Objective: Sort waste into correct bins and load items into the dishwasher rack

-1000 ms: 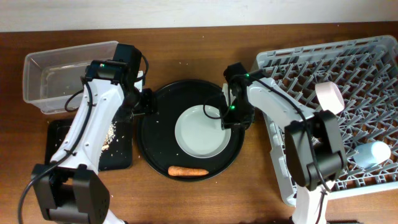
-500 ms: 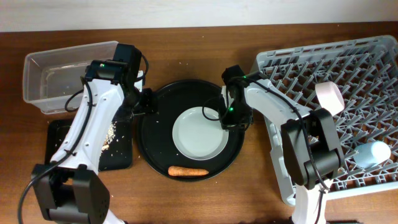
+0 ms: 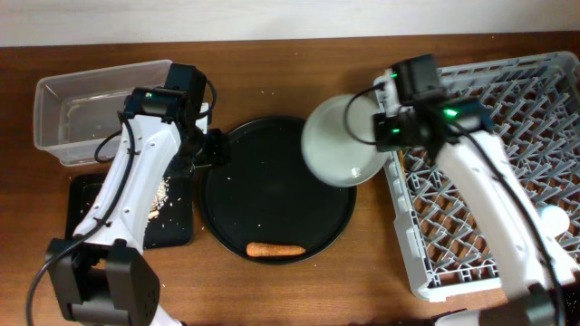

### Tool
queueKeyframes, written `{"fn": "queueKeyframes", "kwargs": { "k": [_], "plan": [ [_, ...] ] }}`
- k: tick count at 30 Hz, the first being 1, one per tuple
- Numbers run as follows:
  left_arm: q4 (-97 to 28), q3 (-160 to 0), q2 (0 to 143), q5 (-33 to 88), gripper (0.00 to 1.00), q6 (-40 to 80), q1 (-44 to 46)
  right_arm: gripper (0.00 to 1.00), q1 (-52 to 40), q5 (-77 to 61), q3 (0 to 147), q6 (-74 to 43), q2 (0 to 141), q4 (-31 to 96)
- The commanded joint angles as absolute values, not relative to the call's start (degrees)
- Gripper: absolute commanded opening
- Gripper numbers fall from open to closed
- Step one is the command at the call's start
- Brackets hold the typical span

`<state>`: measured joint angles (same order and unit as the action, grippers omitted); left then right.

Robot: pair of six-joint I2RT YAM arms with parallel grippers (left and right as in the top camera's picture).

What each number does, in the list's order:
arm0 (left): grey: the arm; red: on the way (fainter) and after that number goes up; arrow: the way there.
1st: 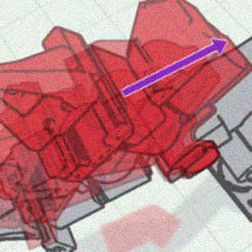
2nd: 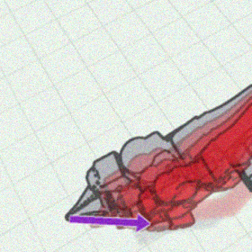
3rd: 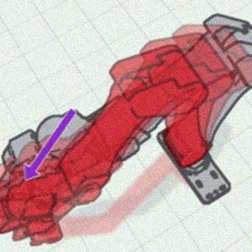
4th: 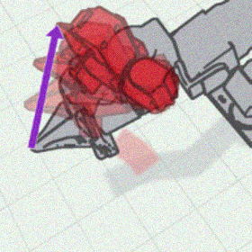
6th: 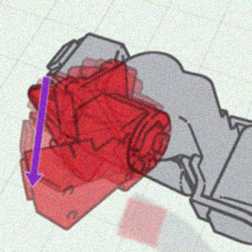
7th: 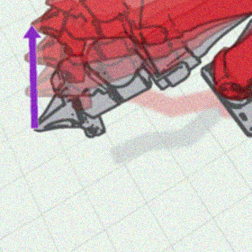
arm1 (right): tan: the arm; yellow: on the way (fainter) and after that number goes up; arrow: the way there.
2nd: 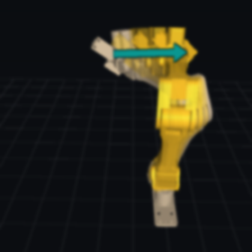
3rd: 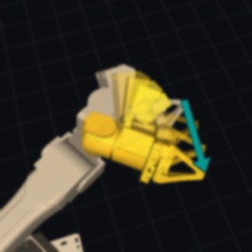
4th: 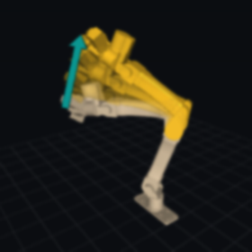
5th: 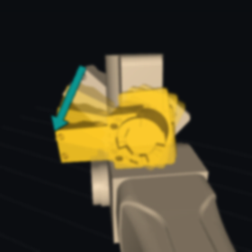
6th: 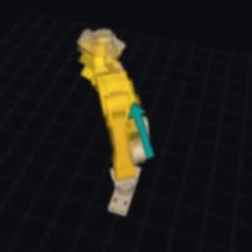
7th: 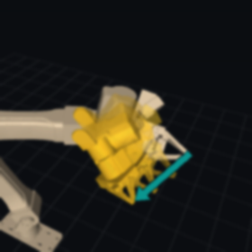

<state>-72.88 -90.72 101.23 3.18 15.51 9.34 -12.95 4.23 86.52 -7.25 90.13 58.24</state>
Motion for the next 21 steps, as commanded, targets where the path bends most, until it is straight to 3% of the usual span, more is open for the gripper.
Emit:
{"fn": "queueKeyframes", "kwargs": {
  "k": [1,5,12,21],
  "plan": [
    [-72.9,-91.1,100.4,3.6,0.77,16.0,9.3,0.04,-9.3,23.7,87.5,-5.8,83.9,57.4],
    [-72.7,-91.1,100.4,3.6,0.77,16.0,9.3,0.04,-6.6,52.6,87.4,-9.3,83.2,56.2],
    [-72.9,-91.1,100.4,3.6,0.77,16.0,9.3,0.04,-6.7,52.1,84.6,-11.5,94.4,54.8],
    [-72.8,-91.1,100.4,3.4,0.78,16.0,9.3,0.04,-6.8,49.5,84.6,-11.0,93.9,54.1]
  ]
}}
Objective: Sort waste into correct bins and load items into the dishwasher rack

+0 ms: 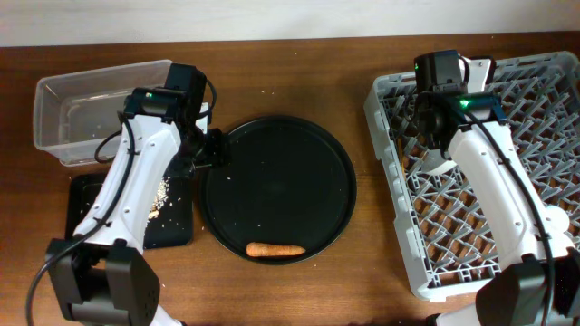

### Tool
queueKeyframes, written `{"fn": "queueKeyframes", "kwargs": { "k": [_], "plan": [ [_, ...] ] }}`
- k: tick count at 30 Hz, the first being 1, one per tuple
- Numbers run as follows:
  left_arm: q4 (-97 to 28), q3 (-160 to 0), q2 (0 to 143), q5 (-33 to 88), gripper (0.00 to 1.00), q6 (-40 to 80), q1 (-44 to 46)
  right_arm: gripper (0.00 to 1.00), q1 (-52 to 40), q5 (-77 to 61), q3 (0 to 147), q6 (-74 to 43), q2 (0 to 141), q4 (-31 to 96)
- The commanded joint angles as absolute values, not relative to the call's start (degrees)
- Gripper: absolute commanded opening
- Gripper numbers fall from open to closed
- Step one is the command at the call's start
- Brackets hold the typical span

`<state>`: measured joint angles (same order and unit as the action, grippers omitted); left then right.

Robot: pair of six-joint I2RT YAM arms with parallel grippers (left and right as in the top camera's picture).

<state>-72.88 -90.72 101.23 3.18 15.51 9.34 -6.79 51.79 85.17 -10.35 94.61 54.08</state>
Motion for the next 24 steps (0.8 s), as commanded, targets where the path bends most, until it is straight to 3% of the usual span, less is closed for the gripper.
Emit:
{"fn": "queueKeyframes", "kwargs": {
  "k": [1,8,12,19,24],
  "plan": [
    [-72.8,-91.1,100.4,3.4,0.78,16.0,9.3,0.04,-6.8,48.6,84.6,-11.0,93.9,53.8],
    [-73.0,-91.1,100.4,3.2,0.78,16.0,9.3,0.04,-6.7,48.2,84.6,-11.0,93.9,49.0],
    [-73.0,-91.1,100.4,3.2,0.78,16.0,9.3,0.07,-6.7,32.3,84.6,-11.4,93.9,51.7],
    [-73.1,-91.1,100.4,1.1,0.78,15.7,9.3,0.22,-6.7,23.6,84.6,-20.5,94.3,59.6],
    [-73.2,-91.1,100.4,1.1,0.78,15.7,9.3,0.25,-6.7,21.0,84.4,-22.5,95.3,62.7]
  ]
}}
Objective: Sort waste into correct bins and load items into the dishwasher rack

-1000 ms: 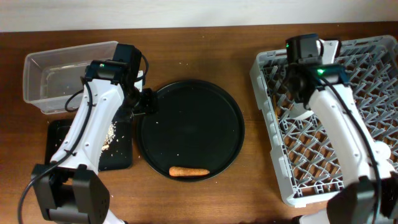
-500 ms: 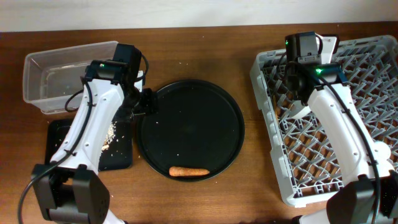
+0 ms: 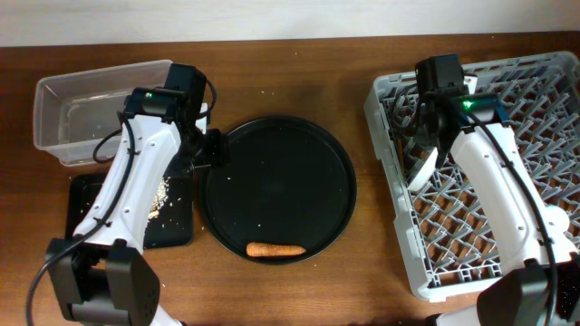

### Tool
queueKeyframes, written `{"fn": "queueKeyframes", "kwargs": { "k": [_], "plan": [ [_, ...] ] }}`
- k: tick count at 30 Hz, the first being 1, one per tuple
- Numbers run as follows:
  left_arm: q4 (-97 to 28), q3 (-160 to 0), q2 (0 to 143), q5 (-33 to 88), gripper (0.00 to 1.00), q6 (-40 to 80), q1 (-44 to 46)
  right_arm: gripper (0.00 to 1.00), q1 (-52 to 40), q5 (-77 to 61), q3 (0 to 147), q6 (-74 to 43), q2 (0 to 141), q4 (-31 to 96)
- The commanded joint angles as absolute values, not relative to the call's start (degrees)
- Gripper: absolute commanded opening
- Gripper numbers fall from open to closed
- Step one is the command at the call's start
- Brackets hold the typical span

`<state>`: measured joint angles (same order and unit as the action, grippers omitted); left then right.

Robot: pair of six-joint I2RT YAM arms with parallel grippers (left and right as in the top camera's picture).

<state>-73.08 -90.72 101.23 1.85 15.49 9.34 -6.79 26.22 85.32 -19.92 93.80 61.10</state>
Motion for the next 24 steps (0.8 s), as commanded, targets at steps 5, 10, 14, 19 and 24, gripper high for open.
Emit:
{"fn": "queueKeyframes", "kwargs": {
  "k": [5,10,14,19,24],
  "plan": [
    [-73.2,-91.1,100.4,1.1,0.78,15.7,9.3,0.21,-6.7,20.1,84.2,-24.8,96.9,64.1],
    [-73.3,-91.1,100.4,1.1,0.78,15.8,9.3,0.13,-6.7,20.1,85.4,-24.7,96.4,64.7],
    [-73.4,-91.1,100.4,1.1,0.78,15.8,9.3,0.13,-6.7,20.2,90.1,-24.5,95.5,65.9],
    [-73.3,-91.1,100.4,1.1,0.78,15.7,9.3,0.13,-6.7,23.2,97.0,-24.0,95.2,67.6],
    [-73.4,-91.1,100.4,1.1,0.78,15.7,9.3,0.14,-6.7,29.1,99.7,-21.0,95.2,67.4]
  ]
}}
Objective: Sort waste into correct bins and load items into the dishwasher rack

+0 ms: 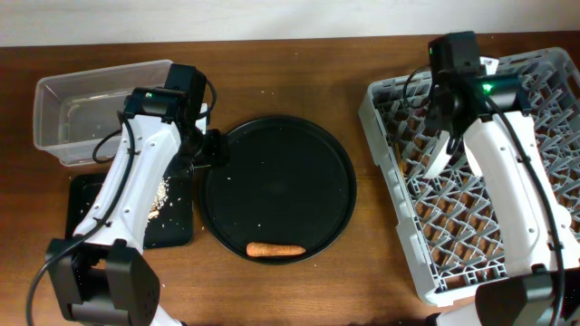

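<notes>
A white bowl (438, 160) stands on edge in the grey dishwasher rack (507, 235), near its left wall. My right gripper (446, 136) hangs right over the bowl's top, shut on its rim as far as the arm lets me see. An orange carrot (275, 249) lies at the front of the round black tray (272, 154). At the tray's left rim my left gripper (215, 149) rests low, its jaws apart and nothing between them. The rack sits slightly turned on the table.
A clear plastic bin (63, 136) stands at the back left. In front of it lies a small black rectangular tray (177, 231) with pale crumbs. The rack fills the right side up to the table's edge.
My right arm moved back and to the right with the bowl, which now stands further inside the rack. The rack itself shifted and turned a little. The left arm and the carrot stayed put.
At first my right gripper held the white bowl over the tray's right edge, beside the rack. Then the bowl was over the rack's left part, then edge-down among the tines, and now deeper in. The left arm has not moved throughout.
</notes>
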### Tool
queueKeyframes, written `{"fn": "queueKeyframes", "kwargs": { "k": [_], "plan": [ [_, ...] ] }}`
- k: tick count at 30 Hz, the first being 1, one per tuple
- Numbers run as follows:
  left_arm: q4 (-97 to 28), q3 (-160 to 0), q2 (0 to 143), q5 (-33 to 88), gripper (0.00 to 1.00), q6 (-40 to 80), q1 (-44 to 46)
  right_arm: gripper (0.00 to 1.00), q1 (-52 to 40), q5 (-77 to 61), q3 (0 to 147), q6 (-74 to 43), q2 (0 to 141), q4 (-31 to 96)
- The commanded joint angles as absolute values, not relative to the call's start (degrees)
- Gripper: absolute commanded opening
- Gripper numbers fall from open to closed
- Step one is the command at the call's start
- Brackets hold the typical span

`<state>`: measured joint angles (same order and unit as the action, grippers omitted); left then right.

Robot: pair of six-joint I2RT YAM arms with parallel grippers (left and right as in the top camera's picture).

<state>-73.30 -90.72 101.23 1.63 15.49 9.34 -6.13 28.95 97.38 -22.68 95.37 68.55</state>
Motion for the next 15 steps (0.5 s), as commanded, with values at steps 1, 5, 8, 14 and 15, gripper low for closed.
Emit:
{"fn": "queueKeyframes", "kwargs": {
  "k": [1,5,8,14,15],
  "plan": [
    [-73.4,-91.1,100.4,1.1,0.79,15.7,9.3,0.14,-6.7,30.9,99.8,-20.8,95.2,67.3],
    [-73.4,-91.1,100.4,1.1,0.79,15.7,9.2,0.13,-6.7,33.8,99.8,-16.5,95.2,66.7],
    [-73.4,-91.1,100.4,1.1,0.79,15.7,9.2,0.13,-6.7,35.2,99.8,-14.1,95.2,66.8],
    [-73.8,-91.1,100.4,1.1,0.79,15.7,9.2,0.13,-6.7,41.2,99.8,-11.7,95.2,67.4],
    [-73.8,-91.1,100.4,1.1,0.79,15.8,9.2,0.13,-6.7,41.2,99.8,-11.1,95.2,67.4]
  ]
}}
